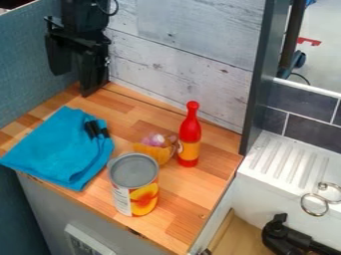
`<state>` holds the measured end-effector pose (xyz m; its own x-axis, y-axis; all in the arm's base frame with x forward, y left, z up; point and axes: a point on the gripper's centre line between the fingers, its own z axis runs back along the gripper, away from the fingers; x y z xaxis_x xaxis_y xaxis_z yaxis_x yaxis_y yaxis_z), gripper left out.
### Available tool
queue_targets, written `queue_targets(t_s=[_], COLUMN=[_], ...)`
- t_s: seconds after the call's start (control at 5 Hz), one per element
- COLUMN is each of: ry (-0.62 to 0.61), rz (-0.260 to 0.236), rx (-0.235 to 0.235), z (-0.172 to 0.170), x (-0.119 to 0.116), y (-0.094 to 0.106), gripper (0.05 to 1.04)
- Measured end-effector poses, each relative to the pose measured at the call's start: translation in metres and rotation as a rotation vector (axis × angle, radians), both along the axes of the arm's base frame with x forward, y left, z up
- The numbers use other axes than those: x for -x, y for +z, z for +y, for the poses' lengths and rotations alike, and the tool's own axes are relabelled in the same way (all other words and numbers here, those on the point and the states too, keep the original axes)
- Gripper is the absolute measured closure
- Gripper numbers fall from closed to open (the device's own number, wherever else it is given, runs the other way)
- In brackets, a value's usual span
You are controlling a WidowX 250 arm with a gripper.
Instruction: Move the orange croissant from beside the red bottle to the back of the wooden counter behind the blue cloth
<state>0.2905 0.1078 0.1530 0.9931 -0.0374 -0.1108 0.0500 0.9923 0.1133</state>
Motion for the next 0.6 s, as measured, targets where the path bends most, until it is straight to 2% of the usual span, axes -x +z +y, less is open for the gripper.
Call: queue_targets(t_s=[0.2,0.4,0.6], ry=[-0.002,-0.033,-0.007], rz=[0.025,-0.052,-0.09], rx=[0.022,0.185,0.197], z=[-0.002,-0.017,-0.021], x=[0.0,-0.004,-0.009], y=[-0.012,-0.033,-0.036], gripper=[0.083,0.083,0.083])
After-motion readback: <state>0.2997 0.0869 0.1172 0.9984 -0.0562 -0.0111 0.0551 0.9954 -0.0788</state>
